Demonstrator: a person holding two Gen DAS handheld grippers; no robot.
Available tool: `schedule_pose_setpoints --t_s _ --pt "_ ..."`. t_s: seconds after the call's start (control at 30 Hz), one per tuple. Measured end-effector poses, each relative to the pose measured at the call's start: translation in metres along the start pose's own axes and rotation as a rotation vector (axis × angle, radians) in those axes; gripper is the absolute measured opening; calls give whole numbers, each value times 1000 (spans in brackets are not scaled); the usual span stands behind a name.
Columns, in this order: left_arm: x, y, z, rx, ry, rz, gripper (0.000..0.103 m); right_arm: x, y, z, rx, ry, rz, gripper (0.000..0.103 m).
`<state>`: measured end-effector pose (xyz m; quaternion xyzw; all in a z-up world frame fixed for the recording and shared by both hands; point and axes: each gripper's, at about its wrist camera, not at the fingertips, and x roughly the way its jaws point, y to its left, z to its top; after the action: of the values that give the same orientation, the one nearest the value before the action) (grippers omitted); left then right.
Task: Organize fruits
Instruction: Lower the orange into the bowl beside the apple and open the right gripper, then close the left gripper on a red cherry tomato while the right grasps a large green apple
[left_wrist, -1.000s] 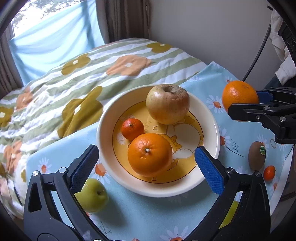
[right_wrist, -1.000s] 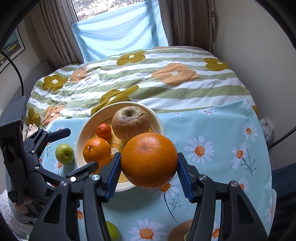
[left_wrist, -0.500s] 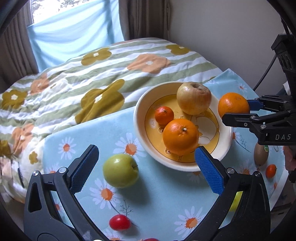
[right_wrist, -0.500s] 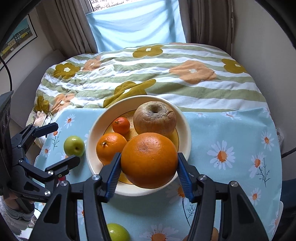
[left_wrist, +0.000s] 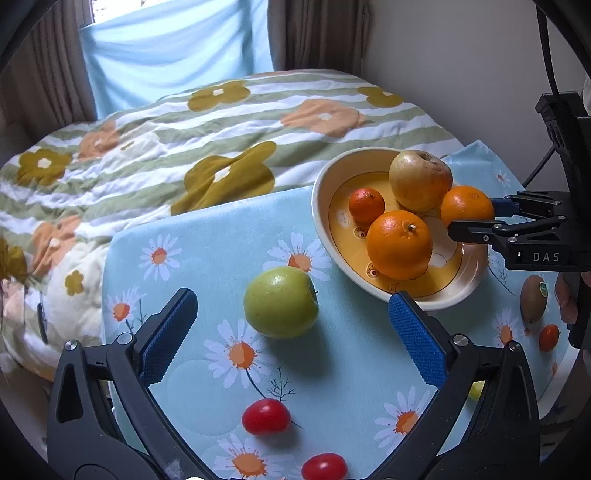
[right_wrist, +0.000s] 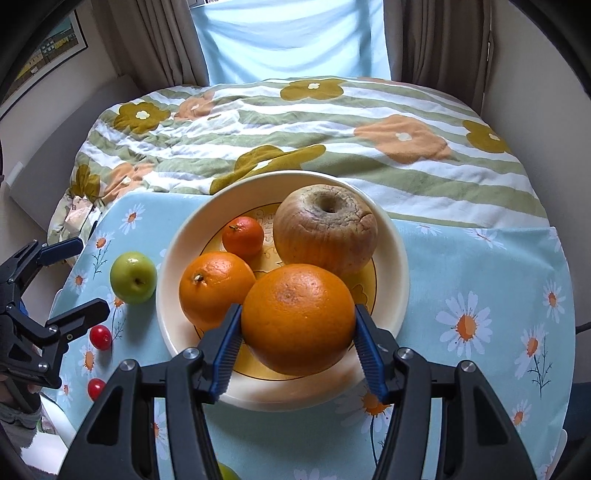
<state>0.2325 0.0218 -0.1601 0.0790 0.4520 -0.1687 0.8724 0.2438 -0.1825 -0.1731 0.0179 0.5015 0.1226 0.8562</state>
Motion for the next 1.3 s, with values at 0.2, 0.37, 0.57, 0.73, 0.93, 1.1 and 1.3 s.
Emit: schedule_pose_setpoints --t_s 0.2,0.37,0.57,0.73,0.93,1.1,1.3 --pt "-6 -2 -6 -15 -4 -1 103 -8 3 -4 -23 -61 17 102" --pt "-16 -4 -9 -23 -14 6 103 -18 7 -6 -42 -84 13 103" --pt "-40 -9 -12 -31 -49 28 103 -40 7 -7 -36 -102 18 103" --pt "-65 -12 -15 -64 -78 39 103 -66 12 -13 -62 -124 12 103" --pt "-101 -12 -22 -93 -124 57 103 -101 20 -23 -85 -126 41 103" --pt "-128 -17 -28 -99 -153 105 103 -130 27 -34 -92 -138 51 103" --pt "-140 -18 -41 -92 -147 124 103 -148 34 -57 -90 -133 16 103"
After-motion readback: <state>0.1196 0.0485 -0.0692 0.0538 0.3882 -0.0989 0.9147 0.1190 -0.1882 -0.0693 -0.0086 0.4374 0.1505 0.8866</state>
